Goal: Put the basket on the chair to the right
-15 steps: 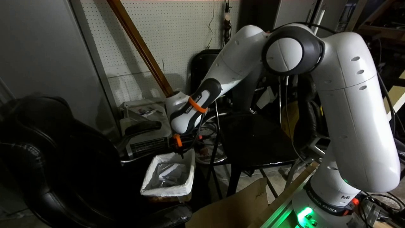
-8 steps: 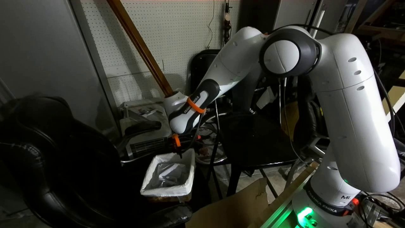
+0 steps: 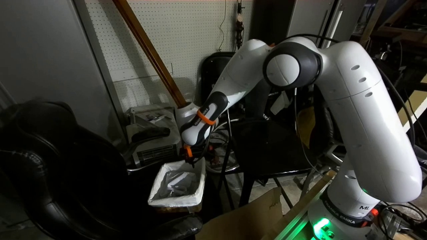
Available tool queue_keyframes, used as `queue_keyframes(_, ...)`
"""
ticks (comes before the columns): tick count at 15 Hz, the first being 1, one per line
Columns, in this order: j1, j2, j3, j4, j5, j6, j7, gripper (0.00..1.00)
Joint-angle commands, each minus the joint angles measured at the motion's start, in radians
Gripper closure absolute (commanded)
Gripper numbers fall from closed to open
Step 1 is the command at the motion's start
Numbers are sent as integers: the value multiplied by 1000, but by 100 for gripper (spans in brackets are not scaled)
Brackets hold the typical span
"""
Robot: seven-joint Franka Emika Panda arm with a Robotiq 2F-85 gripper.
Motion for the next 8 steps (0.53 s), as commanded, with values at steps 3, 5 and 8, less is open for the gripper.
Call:
queue_keyframes(3,5,167,-23,122,37,93,-4,0)
queue_keyframes(5,6,213,-28,154,47,121,-5,0)
queue_keyframes(8,5,263,-42,199,60,134,-4,0)
